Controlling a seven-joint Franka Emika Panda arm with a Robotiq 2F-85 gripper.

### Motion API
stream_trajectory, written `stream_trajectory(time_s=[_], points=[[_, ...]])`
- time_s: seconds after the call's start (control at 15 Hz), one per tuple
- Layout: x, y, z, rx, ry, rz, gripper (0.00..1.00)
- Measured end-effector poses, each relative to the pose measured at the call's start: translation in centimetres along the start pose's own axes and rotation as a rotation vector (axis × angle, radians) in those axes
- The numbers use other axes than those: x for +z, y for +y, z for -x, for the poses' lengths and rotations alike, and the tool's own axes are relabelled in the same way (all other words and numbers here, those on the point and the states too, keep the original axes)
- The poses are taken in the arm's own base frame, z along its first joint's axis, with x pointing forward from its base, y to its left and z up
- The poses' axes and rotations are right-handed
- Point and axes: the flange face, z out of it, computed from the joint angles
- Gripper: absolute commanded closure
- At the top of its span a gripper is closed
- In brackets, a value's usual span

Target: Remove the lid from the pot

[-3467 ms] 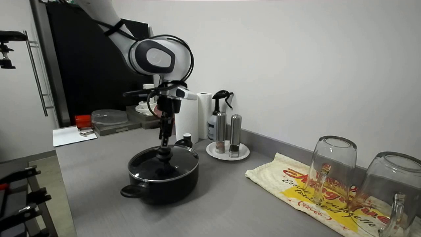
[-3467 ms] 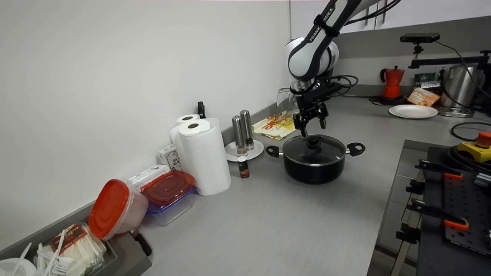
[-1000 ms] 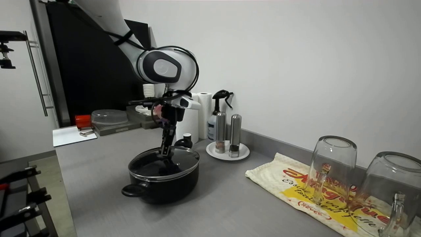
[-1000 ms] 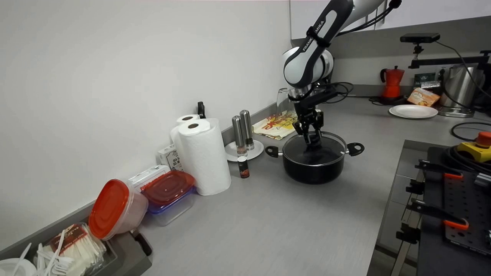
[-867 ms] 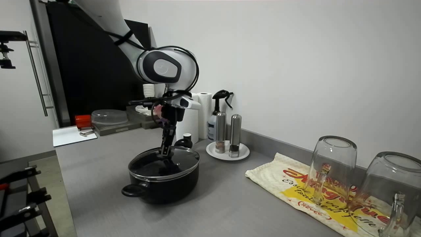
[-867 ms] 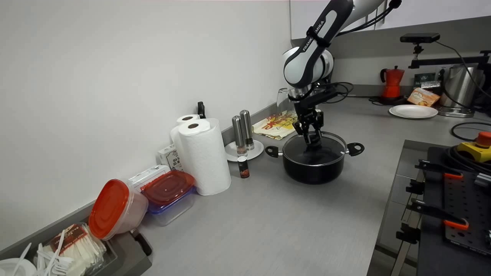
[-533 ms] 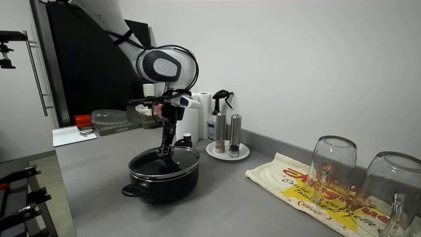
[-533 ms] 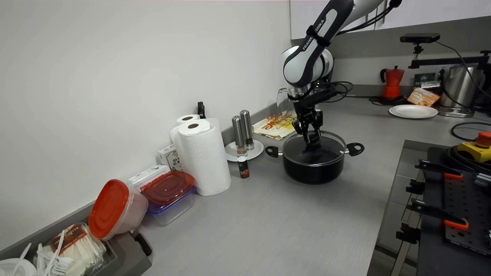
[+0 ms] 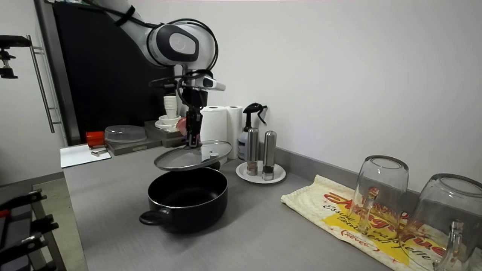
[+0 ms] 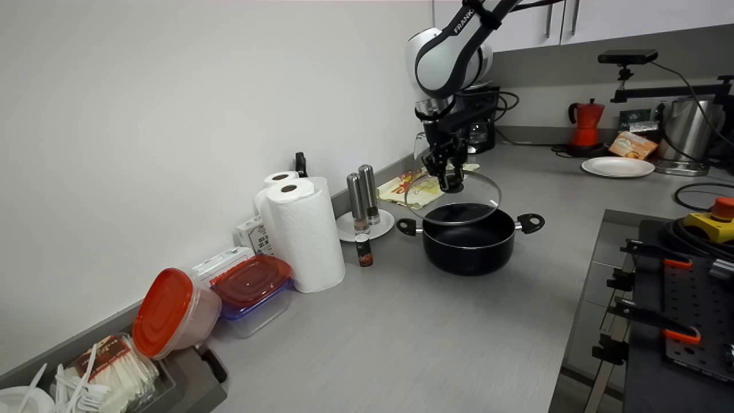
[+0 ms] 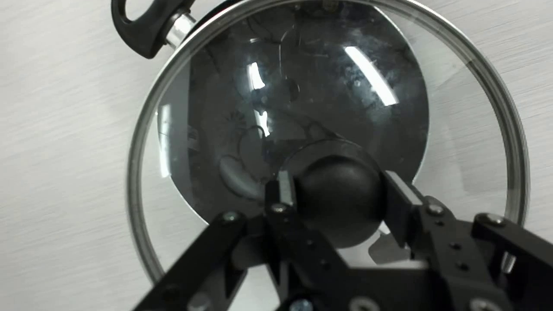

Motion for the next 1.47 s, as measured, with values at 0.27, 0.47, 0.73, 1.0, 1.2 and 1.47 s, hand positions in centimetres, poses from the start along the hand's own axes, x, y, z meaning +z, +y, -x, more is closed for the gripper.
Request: stream_trajectory(time_s=[0.27, 0.47, 0.73, 1.0, 1.2, 1.47], points=[[-3.0, -4.7, 1.9, -0.11, 0.035, 0.028, 0.75], [-5.2, -10.7, 4.5, -0.237, 0.072, 0.057, 0.75], [-7.5, -19.3, 8.4, -0.417, 0.115, 0.11, 0.75], [-8.0, -27.4, 10.8, -0.568, 0.122, 0.149, 0.75], [-6.2, -32.4, 11.2, -0.669, 0.098, 0.16, 0.75], [-1.8, -36.9, 11.1, -0.796, 0.031, 0.168, 0.75]])
